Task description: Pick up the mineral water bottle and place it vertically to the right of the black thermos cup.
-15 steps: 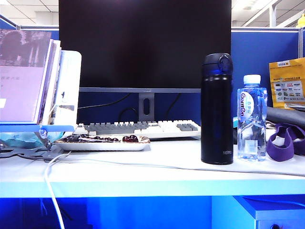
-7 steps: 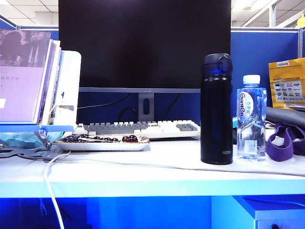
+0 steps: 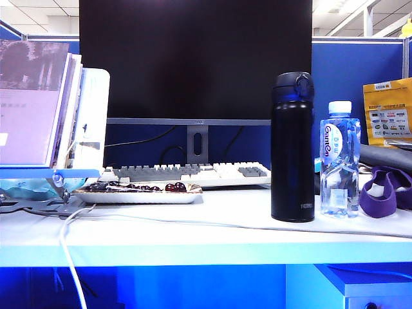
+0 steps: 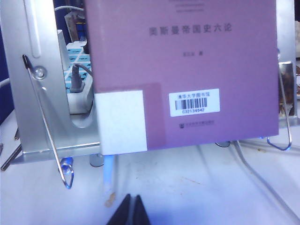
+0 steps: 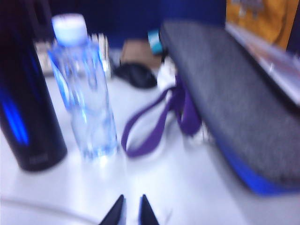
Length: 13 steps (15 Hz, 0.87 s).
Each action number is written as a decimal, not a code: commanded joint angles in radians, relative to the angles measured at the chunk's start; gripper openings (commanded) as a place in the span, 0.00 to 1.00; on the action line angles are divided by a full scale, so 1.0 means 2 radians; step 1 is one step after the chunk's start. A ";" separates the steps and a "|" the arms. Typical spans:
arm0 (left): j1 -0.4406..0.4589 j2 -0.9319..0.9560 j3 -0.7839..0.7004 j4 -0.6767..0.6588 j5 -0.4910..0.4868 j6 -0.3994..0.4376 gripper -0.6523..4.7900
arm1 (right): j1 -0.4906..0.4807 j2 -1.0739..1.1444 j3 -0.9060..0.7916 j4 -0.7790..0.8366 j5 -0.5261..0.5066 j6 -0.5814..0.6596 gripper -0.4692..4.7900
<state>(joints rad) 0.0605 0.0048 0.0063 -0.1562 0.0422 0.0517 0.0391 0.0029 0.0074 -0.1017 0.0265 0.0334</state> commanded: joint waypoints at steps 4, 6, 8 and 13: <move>0.001 -0.002 0.000 -0.006 0.002 0.000 0.11 | -0.001 0.000 -0.001 0.008 0.000 -0.004 0.19; 0.001 -0.002 0.000 -0.006 0.002 0.000 0.11 | 0.000 0.000 -0.001 -0.037 -0.001 -0.006 0.19; 0.001 -0.002 0.000 -0.006 0.002 0.000 0.11 | 0.000 0.000 -0.001 -0.037 0.000 -0.006 0.19; 0.001 -0.002 0.000 -0.006 0.002 0.000 0.11 | 0.000 0.000 -0.001 -0.037 -0.001 -0.006 0.19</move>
<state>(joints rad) 0.0605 0.0048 0.0063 -0.1566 0.0422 0.0517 0.0395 0.0025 0.0074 -0.1596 0.0261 0.0257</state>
